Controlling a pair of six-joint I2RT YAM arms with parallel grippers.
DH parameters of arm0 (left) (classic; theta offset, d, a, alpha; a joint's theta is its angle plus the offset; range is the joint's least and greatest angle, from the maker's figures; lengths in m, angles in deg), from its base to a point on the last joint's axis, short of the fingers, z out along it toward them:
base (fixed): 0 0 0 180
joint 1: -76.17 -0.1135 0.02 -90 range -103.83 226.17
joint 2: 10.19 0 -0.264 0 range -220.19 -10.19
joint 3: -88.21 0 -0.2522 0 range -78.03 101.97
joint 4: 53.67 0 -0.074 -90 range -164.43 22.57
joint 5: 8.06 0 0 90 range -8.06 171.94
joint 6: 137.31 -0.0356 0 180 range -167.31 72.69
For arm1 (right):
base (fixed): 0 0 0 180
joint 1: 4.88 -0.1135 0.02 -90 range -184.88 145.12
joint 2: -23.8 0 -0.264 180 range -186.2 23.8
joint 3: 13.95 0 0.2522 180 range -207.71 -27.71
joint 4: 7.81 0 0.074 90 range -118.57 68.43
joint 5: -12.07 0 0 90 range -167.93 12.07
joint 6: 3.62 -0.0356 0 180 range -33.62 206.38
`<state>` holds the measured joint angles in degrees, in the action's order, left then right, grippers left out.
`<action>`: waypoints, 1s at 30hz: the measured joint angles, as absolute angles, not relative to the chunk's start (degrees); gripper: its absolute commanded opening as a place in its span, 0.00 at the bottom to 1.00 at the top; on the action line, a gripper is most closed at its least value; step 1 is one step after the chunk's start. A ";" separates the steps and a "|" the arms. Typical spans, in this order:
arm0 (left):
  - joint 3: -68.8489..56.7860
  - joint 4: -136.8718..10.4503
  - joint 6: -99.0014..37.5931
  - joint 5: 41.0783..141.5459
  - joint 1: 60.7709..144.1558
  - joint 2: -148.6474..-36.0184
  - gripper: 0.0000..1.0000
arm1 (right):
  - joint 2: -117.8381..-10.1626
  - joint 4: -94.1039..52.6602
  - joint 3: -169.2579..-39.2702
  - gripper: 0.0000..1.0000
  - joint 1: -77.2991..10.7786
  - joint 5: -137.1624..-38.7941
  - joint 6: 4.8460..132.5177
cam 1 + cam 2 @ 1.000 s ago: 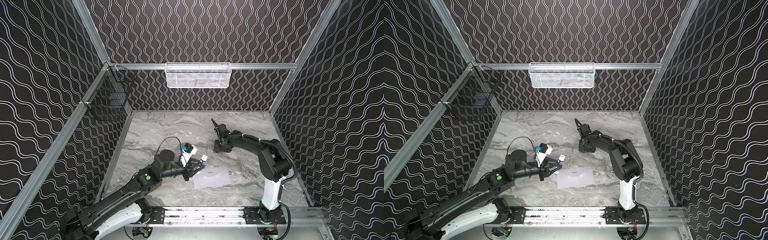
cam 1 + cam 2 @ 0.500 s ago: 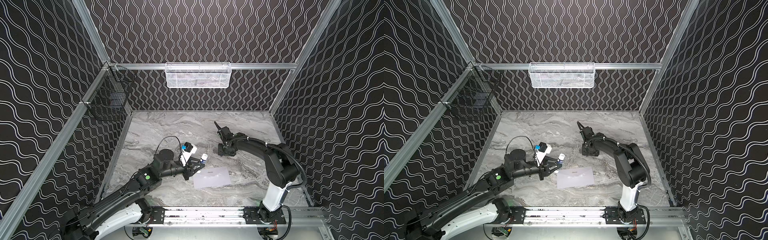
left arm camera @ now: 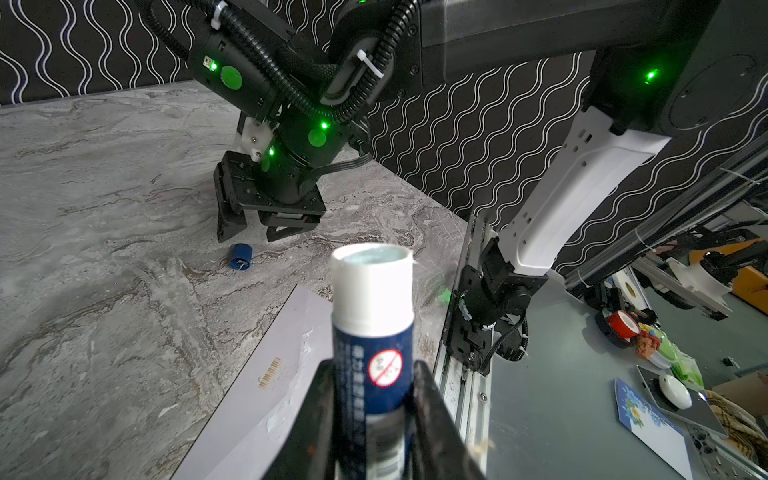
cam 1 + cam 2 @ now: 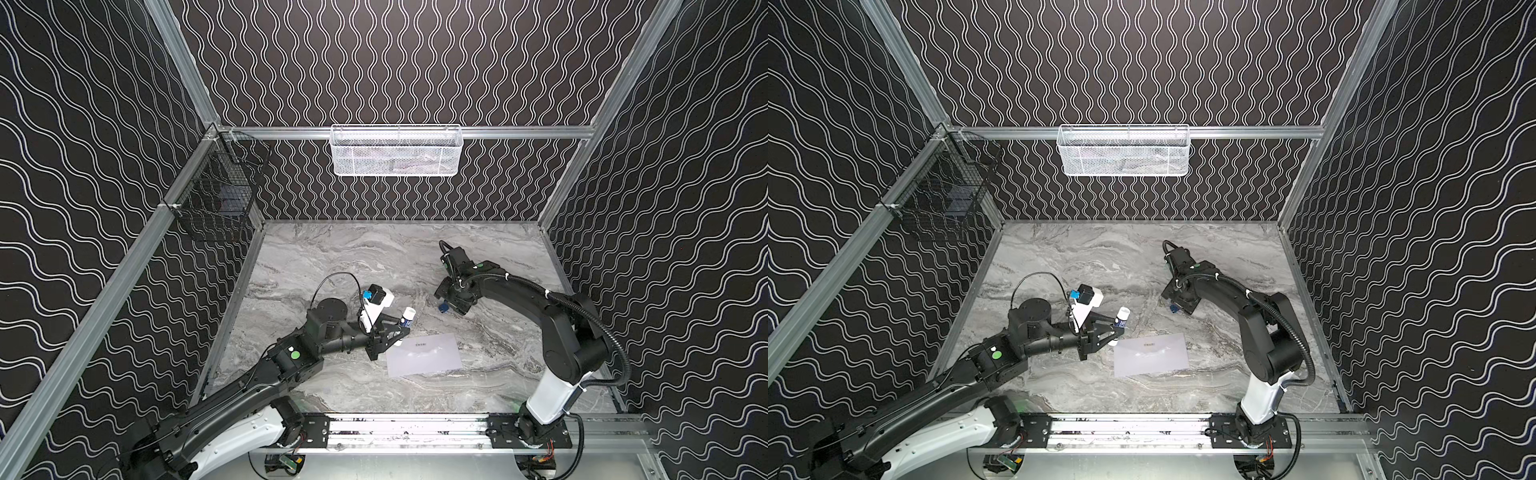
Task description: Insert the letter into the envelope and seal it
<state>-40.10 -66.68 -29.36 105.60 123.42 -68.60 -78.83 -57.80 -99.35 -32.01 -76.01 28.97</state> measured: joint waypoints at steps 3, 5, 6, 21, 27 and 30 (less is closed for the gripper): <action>-40.34 -66.59 -29.36 105.80 123.40 -68.23 0.00 | -81.21 -57.58 -100.09 0.59 -31.23 -77.06 27.53; -40.73 -66.44 -29.36 105.82 123.35 -68.03 0.00 | -82.35 -57.60 -100.07 0.58 -30.99 -77.35 27.25; -40.86 -66.35 -29.36 105.82 123.29 -67.99 0.00 | -82.65 -57.58 -100.07 0.57 -30.94 -77.59 27.18; -41.35 -65.74 -29.36 105.80 122.83 -67.93 0.00 | -84.45 -55.53 -98.06 0.43 -30.79 -79.95 28.54; -41.45 -65.74 -29.36 105.80 122.78 -67.58 0.00 | -84.47 -55.46 -97.80 0.38 -30.81 -78.50 30.31; -41.65 -65.69 -29.36 105.80 122.78 -67.51 0.00 | -84.47 -55.40 -97.51 0.40 -30.81 -77.46 31.64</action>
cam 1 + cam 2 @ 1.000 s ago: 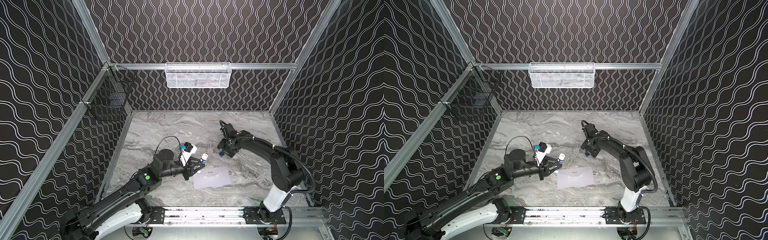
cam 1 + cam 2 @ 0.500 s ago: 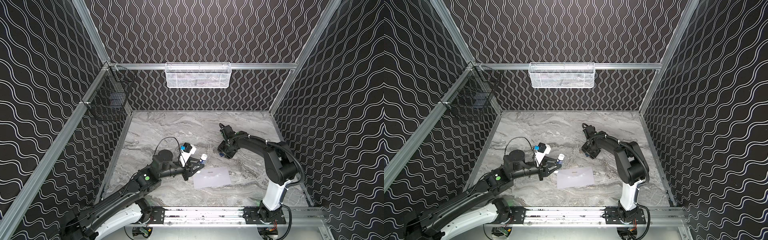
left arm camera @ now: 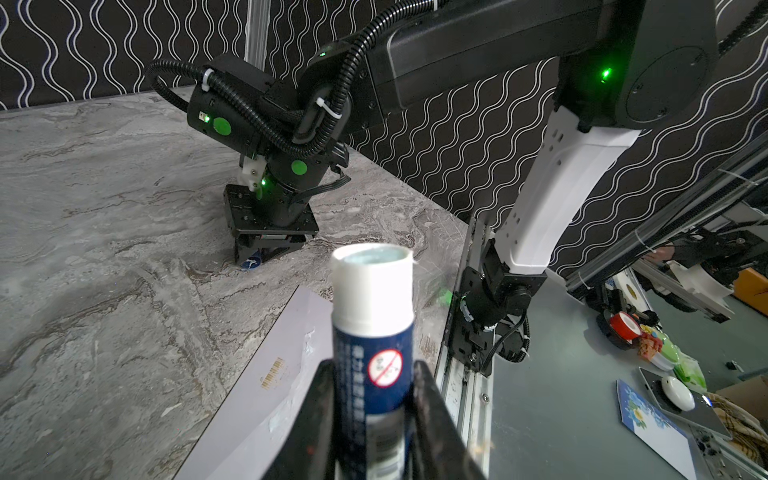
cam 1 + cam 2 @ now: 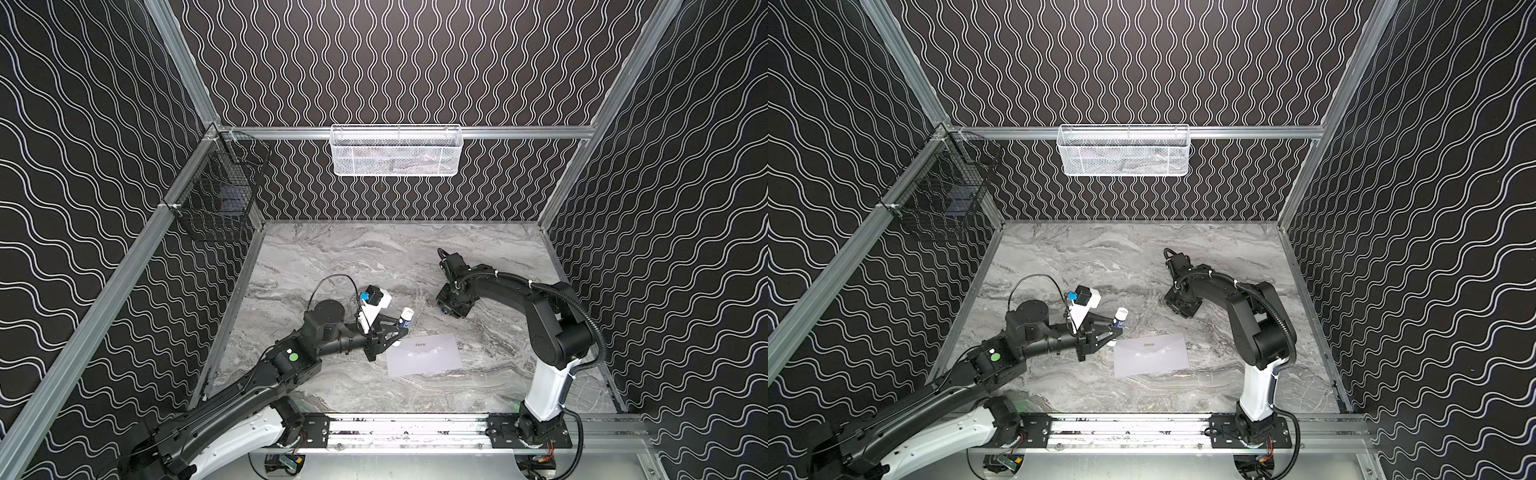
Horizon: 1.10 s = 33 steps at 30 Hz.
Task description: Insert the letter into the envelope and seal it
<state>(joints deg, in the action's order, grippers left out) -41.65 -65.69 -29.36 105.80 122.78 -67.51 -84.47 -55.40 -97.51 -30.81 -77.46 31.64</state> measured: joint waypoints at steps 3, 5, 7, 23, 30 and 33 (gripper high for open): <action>-41.65 -65.67 -29.36 105.80 122.78 -67.40 0.00 | -85.15 -55.18 -97.86 0.43 -30.92 -76.65 33.06; -41.65 -65.67 -29.36 105.80 122.78 -67.25 0.00 | -85.71 -55.20 -98.47 0.43 -30.99 -75.88 34.13; -41.69 -65.67 -29.36 105.80 122.78 -67.01 0.00 | -86.11 -55.26 -98.89 0.38 -30.96 -75.40 35.01; -42.04 -66.00 -29.31 105.36 122.72 -66.77 0.00 | -75.72 -44.10 -87.98 0.27 -34.46 -73.83 48.97; -41.94 -67.90 -28.07 104.95 122.48 -63.38 0.00 | -65.89 -14.81 -68.57 0.22 -39.31 -71.86 64.08; -41.96 -68.58 -27.58 104.88 122.41 -61.81 0.00 | -66.09 0.06 -62.39 0.21 -42.24 -72.45 69.21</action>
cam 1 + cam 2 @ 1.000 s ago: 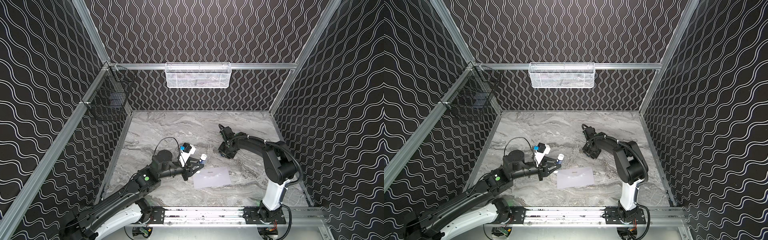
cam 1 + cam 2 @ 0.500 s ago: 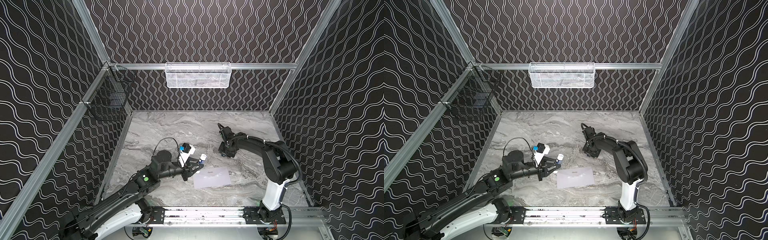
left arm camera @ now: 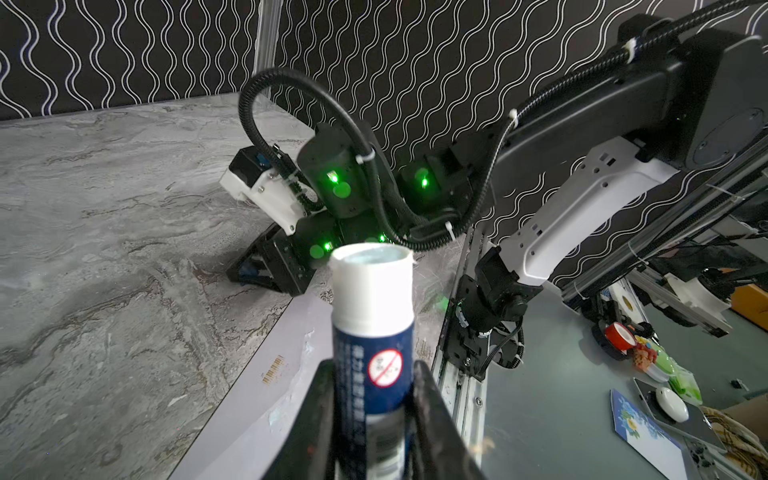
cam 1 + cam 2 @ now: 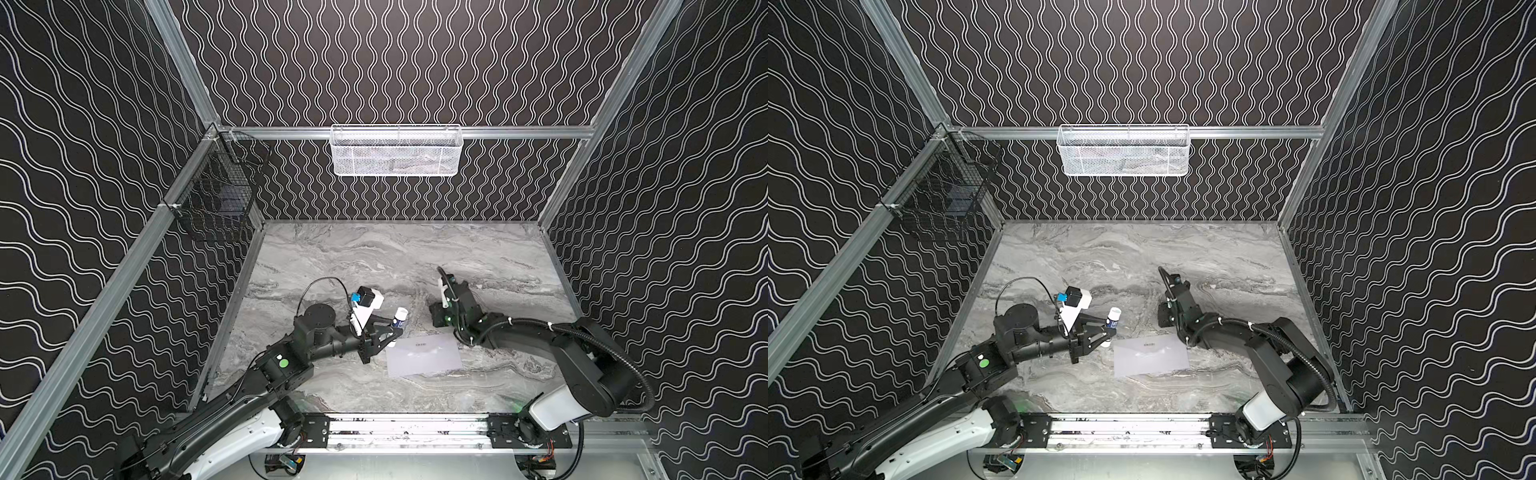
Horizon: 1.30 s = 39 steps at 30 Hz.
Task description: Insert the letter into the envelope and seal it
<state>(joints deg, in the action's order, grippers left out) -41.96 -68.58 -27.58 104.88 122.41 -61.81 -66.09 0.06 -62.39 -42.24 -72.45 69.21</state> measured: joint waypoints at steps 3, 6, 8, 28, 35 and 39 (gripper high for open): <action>-41.98 -69.54 -26.51 104.68 122.39 -59.64 0.00 | -68.60 14.11 -57.54 0.21 -44.97 -72.41 72.43; -42.04 -71.14 -26.49 104.14 122.39 -57.46 0.00 | -73.01 24.51 -56.57 0.21 -47.38 -72.08 74.63; -42.04 -72.38 -26.47 103.13 122.37 -56.19 0.00 | -75.99 30.06 -57.14 0.22 -48.89 -71.36 75.60; -40.10 -81.71 -25.01 97.45 122.35 -48.36 0.00 | -93.56 59.77 -56.97 0.24 -71.95 -68.36 82.04; -39.31 -83.81 -23.54 95.77 122.30 -48.14 0.00 | -95.99 63.35 -56.84 0.27 -76.84 -69.32 85.43; -38.63 -84.25 -23.43 95.48 122.30 -48.78 0.00 | -94.13 62.72 -56.57 0.27 -77.15 -69.96 87.18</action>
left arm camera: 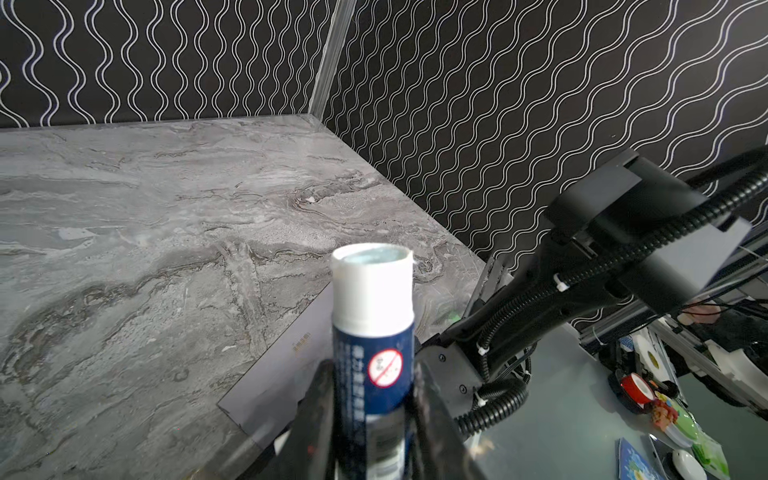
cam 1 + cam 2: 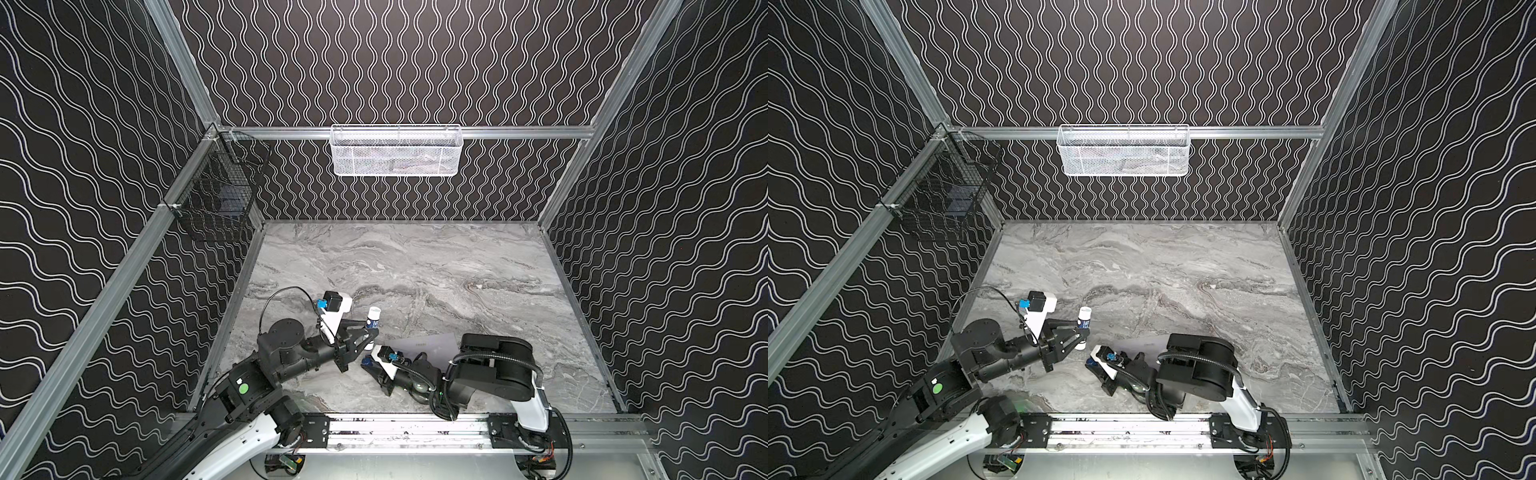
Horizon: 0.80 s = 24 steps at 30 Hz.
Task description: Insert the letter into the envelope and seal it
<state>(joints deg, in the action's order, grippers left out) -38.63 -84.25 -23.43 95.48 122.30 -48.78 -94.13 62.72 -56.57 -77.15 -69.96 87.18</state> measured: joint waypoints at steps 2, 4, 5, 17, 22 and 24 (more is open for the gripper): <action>-38.63 -84.77 -23.28 95.28 122.32 -48.67 0.00 | -93.69 62.63 -56.07 0.27 -77.19 -70.35 87.70; -38.72 -85.12 -23.24 95.15 122.32 -48.32 0.00 | -93.67 61.98 -55.37 0.28 -77.19 -71.31 88.43; -38.74 -85.17 -23.10 95.00 122.32 -48.12 0.00 | -93.67 61.50 -55.09 0.28 -77.19 -71.71 88.56; -37.87 -87.86 -22.82 94.41 122.30 -47.86 0.00 | -91.64 56.36 -52.44 0.34 -77.23 -75.25 89.36; -37.50 -88.53 -22.82 94.19 122.30 -47.97 0.00 | -91.70 55.99 -51.61 0.40 -77.26 -75.23 89.36; -37.48 -88.62 -22.82 94.19 122.30 -48.01 0.00 | -91.59 55.33 -51.55 0.44 -77.26 -75.23 89.71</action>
<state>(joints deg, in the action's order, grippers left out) -37.48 -88.62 -22.82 94.19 122.30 -48.01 -91.59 55.33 -51.55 -77.26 -75.23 89.71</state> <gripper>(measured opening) 0.239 0.408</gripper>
